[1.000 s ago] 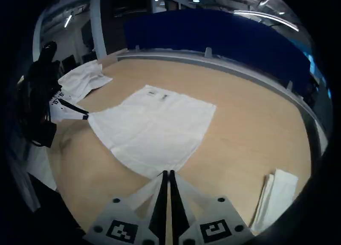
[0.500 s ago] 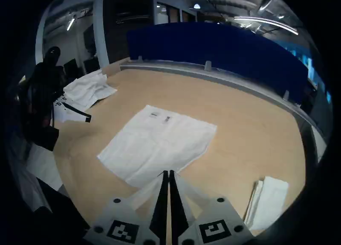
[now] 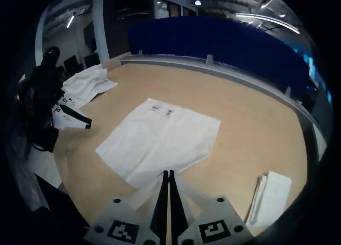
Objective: Fold towel
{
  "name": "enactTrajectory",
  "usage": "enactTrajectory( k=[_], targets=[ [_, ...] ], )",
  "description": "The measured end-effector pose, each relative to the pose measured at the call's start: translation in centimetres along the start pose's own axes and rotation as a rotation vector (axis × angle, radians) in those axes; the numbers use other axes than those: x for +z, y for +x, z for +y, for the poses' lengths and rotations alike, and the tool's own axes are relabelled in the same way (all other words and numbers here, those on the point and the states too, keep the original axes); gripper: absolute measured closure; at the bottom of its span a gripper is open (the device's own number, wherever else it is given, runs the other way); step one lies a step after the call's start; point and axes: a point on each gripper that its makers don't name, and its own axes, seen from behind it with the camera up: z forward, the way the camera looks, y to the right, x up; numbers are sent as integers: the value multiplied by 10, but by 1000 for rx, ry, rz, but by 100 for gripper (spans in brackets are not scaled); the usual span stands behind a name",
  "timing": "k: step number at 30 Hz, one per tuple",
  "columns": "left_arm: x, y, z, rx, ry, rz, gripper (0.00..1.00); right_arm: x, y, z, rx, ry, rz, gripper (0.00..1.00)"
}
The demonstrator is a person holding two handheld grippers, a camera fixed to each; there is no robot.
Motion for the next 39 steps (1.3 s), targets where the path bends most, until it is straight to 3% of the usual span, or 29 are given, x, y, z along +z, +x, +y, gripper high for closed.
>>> enactTrajectory(
  k=[6,18,24,32,39],
  targets=[
    [12,-22,17,32,-38,-39,33,0,-3,1,-11,0,-9,98],
    [32,-45,26,48,-58,-90,33,2,-6,-1,-17,1,-15,98],
    [38,-52,31,69,-65,-106,47,3,-8,0,-21,1,-18,98],
    [44,-57,27,83,-33,-118,79,3,-5,2,-21,-2,-15,98],
    [42,-55,27,85,-33,-110,85,2,-4,2,-21,3,-12,98]
  ],
)
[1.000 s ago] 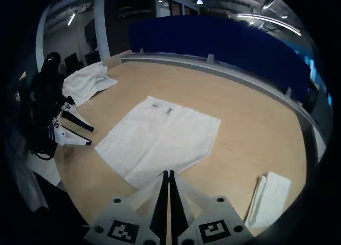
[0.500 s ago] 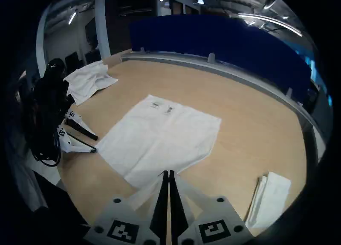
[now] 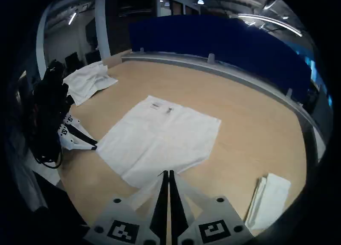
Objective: Fold towel
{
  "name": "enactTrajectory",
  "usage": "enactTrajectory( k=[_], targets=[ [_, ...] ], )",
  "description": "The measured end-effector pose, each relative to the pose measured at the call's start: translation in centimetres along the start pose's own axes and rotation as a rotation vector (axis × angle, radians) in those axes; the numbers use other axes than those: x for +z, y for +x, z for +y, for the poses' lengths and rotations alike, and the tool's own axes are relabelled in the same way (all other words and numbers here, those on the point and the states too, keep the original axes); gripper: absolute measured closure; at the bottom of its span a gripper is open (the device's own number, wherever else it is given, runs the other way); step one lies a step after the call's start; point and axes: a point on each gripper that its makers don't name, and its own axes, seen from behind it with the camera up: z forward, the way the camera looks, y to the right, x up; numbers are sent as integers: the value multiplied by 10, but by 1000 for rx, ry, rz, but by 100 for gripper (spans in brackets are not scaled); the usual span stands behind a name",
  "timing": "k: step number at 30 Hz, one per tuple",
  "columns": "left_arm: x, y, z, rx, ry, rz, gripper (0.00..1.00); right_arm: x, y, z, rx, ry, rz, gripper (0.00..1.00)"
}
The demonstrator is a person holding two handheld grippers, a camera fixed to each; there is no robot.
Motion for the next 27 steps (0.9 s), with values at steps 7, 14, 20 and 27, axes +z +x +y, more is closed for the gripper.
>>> enactTrajectory(
  k=[7,14,20,27],
  targets=[
    [-12,17,-10,-55,9,42,87,-2,5,-1,-3,4,13,98],
    [-16,29,-17,-80,14,63,92,-2,10,1,-5,3,22,98],
    [-17,31,-17,-86,12,65,92,-1,12,1,-6,6,26,98],
    [-32,43,-20,-116,15,81,92,-7,19,1,-7,7,37,98]
  ],
)
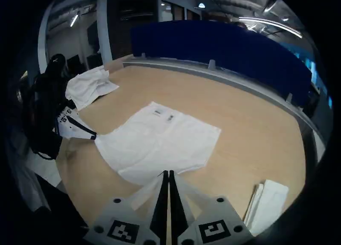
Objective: Fold towel
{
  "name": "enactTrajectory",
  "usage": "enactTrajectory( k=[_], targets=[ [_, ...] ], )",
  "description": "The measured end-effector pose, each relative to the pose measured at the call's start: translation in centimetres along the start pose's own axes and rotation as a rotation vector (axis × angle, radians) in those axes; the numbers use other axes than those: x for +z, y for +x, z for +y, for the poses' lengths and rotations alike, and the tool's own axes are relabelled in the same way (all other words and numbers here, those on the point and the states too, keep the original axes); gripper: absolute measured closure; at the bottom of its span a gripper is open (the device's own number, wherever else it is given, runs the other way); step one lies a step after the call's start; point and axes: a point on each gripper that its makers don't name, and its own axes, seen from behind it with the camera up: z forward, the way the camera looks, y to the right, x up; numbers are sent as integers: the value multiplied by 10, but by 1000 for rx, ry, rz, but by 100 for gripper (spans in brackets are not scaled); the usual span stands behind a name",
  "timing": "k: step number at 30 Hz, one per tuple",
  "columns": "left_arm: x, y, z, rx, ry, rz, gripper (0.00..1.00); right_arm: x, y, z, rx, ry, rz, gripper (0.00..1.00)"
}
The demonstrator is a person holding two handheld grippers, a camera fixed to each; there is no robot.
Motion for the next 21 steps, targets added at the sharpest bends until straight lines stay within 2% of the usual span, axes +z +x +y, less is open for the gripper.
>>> enactTrajectory(
  k=[12,17,21],
  targets=[
    [-39,41,-5,-62,6,57,92,-18,15,-2,-3,3,17,97],
    [-53,51,-2,-102,-1,74,92,-26,16,-5,11,8,17,97],
    [-58,54,3,-132,-11,83,92,-30,14,-4,19,2,12,97]
  ],
)
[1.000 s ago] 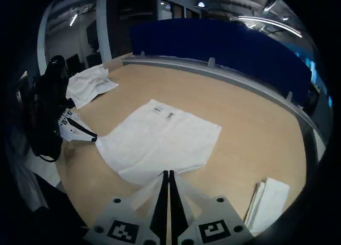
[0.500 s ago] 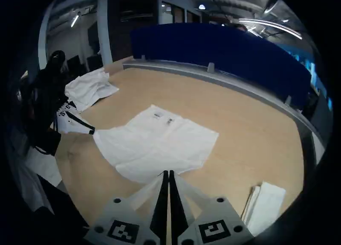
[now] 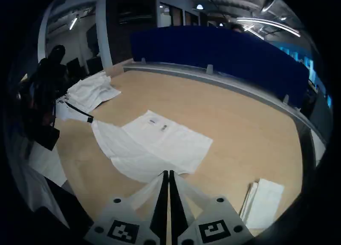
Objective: Fold towel
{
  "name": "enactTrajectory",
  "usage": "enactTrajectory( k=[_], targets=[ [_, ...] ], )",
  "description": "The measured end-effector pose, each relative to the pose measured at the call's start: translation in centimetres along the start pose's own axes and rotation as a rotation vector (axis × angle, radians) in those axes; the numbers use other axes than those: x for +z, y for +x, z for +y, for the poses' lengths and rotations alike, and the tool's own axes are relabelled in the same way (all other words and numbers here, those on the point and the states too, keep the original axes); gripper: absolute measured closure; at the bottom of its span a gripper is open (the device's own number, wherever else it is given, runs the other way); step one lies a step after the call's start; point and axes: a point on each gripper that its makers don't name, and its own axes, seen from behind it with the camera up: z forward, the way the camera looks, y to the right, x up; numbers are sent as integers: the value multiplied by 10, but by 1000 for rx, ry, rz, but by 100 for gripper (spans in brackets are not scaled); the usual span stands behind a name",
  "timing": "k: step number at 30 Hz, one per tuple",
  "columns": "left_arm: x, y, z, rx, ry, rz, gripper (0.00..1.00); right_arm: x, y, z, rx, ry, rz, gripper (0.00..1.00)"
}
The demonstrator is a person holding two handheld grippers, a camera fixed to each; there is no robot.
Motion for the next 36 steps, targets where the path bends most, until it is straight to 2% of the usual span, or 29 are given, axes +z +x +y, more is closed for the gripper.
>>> enactTrajectory(
  k=[5,11,14,20,27,30,36],
  targets=[
    [2,0,2,-12,-3,0,92,2,0,3,6,-4,-4,97],
    [10,12,0,-24,-3,17,92,10,11,14,-7,-22,8,97],
    [18,21,-4,-36,1,29,92,19,19,23,-17,-33,11,97],
    [39,43,-21,-65,15,57,92,44,35,43,-31,-49,17,97],
    [72,60,-44,-95,30,61,92,84,46,62,-7,-39,5,96],
    [83,60,-48,-92,31,48,92,93,45,67,-5,-45,-3,96],
    [90,56,-45,-87,24,34,92,95,39,72,1,-61,-8,96]
  ],
)
